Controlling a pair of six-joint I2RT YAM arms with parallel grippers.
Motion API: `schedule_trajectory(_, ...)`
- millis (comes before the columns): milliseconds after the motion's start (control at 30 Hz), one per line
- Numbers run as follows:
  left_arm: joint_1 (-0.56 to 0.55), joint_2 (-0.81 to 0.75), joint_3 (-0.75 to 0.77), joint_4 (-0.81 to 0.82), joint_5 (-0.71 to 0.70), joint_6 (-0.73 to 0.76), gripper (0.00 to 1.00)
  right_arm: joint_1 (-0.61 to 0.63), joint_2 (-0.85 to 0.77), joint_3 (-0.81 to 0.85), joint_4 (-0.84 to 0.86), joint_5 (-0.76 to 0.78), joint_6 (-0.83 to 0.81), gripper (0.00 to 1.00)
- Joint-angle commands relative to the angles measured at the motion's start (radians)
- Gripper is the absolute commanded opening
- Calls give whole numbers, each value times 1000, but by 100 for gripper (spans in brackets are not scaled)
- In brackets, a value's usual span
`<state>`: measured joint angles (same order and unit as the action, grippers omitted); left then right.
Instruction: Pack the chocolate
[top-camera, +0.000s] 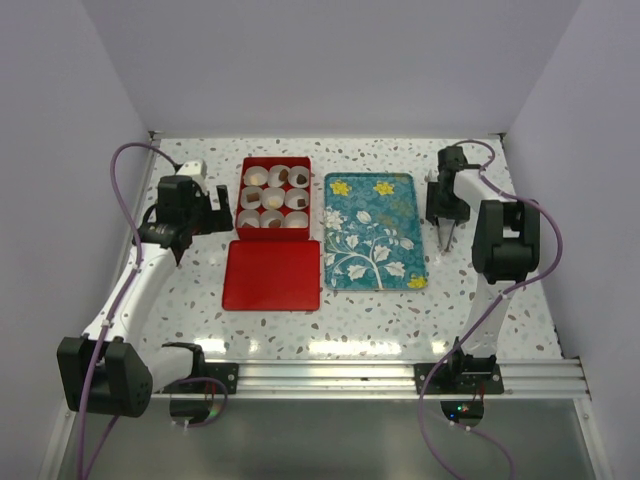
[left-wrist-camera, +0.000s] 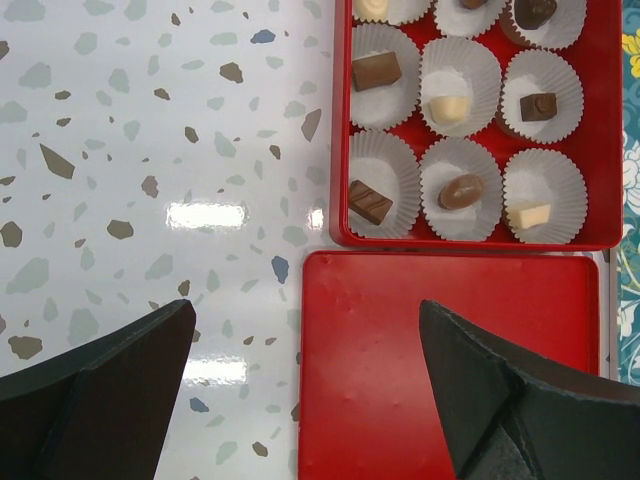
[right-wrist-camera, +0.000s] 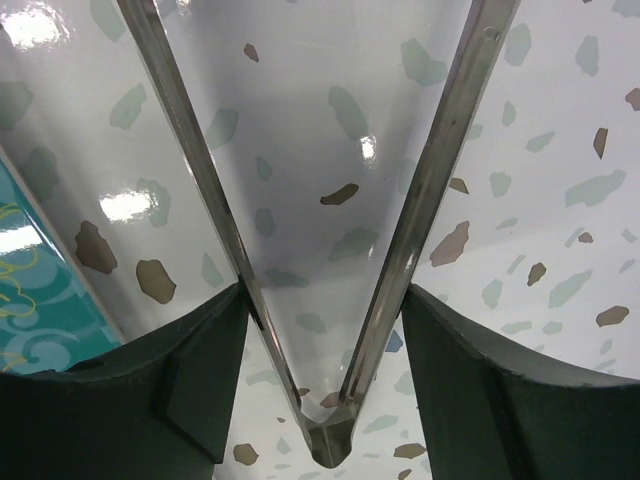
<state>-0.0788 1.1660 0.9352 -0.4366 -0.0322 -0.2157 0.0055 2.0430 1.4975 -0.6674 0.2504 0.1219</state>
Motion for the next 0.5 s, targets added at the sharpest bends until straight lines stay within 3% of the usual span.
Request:
schedule_trajectory(0,8,-32,44,2,-15,22,100,-4,8,32,40,-2,-8,67)
schedule_trajectory(100,8,-32,47,-1,-18,21,100,-4,2,32,38,-8,-14,71)
schedule_trajectory(167,8,-34,47,-2,-21,21,100,-2,-3,32,38,-11,-16,81)
schedule_trajectory(233,8,-35,45,-5,-25,21,100,-4,-12,27,41,-14,-21,83)
schedule_trajectory(300,8,-39,44,-5,-28,24,100,-2,-23,26,45,-17,-21,91)
schedule_trajectory(467,10,-49,39,-20,-51,25,100,-4,-55,26,37,-17,-22,94)
